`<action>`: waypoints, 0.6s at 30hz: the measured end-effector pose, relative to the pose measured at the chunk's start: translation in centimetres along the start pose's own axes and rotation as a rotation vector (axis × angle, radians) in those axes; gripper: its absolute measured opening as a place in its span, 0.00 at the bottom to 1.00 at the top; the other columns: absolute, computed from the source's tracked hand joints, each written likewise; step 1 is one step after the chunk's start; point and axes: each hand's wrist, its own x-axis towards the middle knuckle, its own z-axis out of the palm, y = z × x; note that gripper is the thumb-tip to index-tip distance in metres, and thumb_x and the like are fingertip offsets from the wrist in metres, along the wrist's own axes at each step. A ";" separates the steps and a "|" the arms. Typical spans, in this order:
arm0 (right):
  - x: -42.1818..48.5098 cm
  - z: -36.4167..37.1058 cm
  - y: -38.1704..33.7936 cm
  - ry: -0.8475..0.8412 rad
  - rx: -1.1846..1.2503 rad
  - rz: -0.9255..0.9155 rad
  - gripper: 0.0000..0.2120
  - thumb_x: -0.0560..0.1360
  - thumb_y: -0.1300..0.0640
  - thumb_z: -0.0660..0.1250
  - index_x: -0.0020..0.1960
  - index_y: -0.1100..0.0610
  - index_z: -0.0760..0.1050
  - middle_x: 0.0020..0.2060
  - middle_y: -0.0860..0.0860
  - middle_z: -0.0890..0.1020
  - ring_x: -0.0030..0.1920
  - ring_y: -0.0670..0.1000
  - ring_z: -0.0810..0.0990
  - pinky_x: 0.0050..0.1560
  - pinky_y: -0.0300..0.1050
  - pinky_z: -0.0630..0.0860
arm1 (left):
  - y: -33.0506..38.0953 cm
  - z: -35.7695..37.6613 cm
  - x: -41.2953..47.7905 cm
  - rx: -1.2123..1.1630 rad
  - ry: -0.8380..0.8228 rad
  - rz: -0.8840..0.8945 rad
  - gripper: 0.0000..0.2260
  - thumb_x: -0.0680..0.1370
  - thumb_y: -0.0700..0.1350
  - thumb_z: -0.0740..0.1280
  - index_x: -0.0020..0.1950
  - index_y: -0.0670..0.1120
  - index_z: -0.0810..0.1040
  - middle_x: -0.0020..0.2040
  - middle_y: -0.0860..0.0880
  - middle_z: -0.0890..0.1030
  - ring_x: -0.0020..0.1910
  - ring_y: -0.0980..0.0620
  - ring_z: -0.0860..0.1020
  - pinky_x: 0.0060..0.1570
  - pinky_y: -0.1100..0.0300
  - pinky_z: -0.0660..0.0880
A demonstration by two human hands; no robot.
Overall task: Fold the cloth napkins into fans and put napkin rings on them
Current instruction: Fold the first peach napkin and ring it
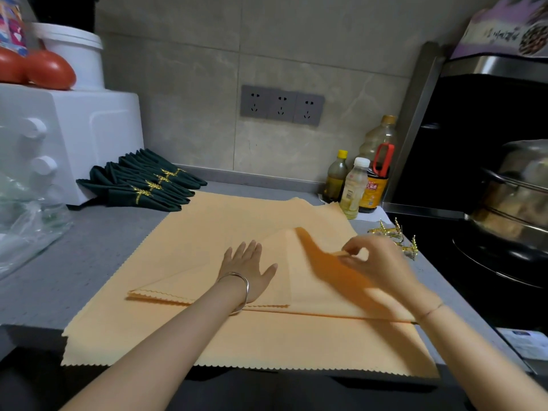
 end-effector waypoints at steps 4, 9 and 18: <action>-2.2 2.6 -3.3 0.050 -0.028 -0.211 0.04 0.67 0.59 0.76 0.39 0.52 0.84 0.32 0.45 0.83 0.34 0.49 0.80 0.31 0.37 0.69 | -0.1 -0.1 0.0 -0.009 -0.016 0.014 0.28 0.81 0.61 0.41 0.79 0.53 0.42 0.79 0.52 0.41 0.77 0.52 0.39 0.74 0.50 0.37; -3.7 4.1 -6.0 0.102 -0.071 -0.227 0.05 0.65 0.57 0.77 0.36 0.49 0.83 0.30 0.42 0.81 0.32 0.48 0.77 0.29 0.39 0.68 | 0.1 -0.4 -0.1 0.014 -0.019 0.019 0.26 0.81 0.59 0.40 0.79 0.53 0.43 0.79 0.52 0.41 0.77 0.51 0.39 0.74 0.49 0.37; -5.4 5.2 -6.7 0.102 -0.105 -0.238 0.11 0.72 0.46 0.67 0.33 0.46 0.81 0.30 0.41 0.78 0.32 0.46 0.74 0.30 0.38 0.66 | 1.8 -0.5 -0.2 -0.027 -0.066 0.160 0.24 0.83 0.56 0.41 0.78 0.55 0.43 0.79 0.54 0.43 0.77 0.51 0.41 0.74 0.50 0.37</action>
